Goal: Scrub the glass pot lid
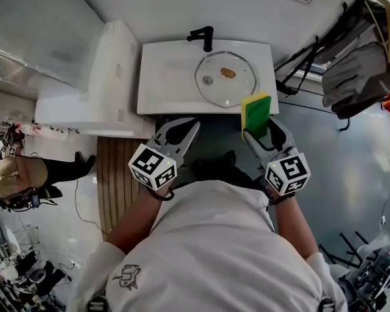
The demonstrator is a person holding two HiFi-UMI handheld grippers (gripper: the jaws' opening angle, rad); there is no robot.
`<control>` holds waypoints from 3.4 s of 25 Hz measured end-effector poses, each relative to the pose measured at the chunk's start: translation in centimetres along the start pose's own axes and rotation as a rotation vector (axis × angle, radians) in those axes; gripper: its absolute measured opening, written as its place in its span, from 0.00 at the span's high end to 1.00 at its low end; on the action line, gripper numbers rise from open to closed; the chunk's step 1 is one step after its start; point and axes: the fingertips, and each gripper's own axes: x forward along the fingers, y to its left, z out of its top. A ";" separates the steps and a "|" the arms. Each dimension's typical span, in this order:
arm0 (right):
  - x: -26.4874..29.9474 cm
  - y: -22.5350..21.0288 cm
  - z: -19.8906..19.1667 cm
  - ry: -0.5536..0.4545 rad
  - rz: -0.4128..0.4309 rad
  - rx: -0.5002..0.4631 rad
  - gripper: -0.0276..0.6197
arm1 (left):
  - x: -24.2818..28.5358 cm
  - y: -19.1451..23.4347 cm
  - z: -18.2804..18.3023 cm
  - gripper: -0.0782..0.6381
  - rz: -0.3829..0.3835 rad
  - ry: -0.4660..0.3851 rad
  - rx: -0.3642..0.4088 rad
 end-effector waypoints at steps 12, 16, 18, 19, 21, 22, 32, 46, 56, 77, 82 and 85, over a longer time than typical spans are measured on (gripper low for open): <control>5.8 -5.9 0.6 0.039 0.032 0.010 0.49 | 5.4 5.2 -0.1 0.89 0.005 0.038 -0.079; 8.5 -8.8 0.7 0.062 0.050 0.017 0.49 | 8.4 7.8 -0.4 0.89 0.021 0.060 -0.097; 9.7 -10.4 0.6 0.076 0.061 0.021 0.49 | 9.9 9.0 -0.6 0.89 0.029 0.070 -0.107; 10.3 -11.2 0.6 0.082 0.068 0.022 0.49 | 10.6 9.5 -0.8 0.89 0.034 0.076 -0.112; 11.6 -12.6 0.6 0.093 0.085 0.021 0.49 | 12.2 10.7 -1.1 0.89 0.047 0.090 -0.119; 12.2 -13.1 0.5 0.098 0.096 0.019 0.49 | 12.9 11.3 -1.3 0.89 0.054 0.098 -0.124; 16.7 -17.7 -0.8 0.154 0.143 0.030 0.49 | 17.4 16.4 -4.3 0.79 0.093 0.183 -0.181; 23.6 -21.7 -5.0 0.284 0.113 0.056 0.49 | 20.2 25.8 -13.8 0.65 0.055 0.353 -0.415; 28.6 -22.4 -7.9 0.387 0.113 0.056 0.49 | 20.8 30.3 -20.0 0.63 -0.015 0.424 -0.598; 34.7 -23.6 -14.4 0.645 0.200 -0.090 0.49 | 22.1 32.1 -23.3 0.62 -0.169 0.413 -0.810; 34.8 -23.6 -15.2 0.664 0.202 -0.089 0.49 | 21.3 33.2 -23.5 0.62 -0.170 0.408 -0.826; 35.0 -23.6 -15.4 0.670 0.202 -0.095 0.49 | 21.1 33.4 -23.6 0.62 -0.178 0.412 -0.832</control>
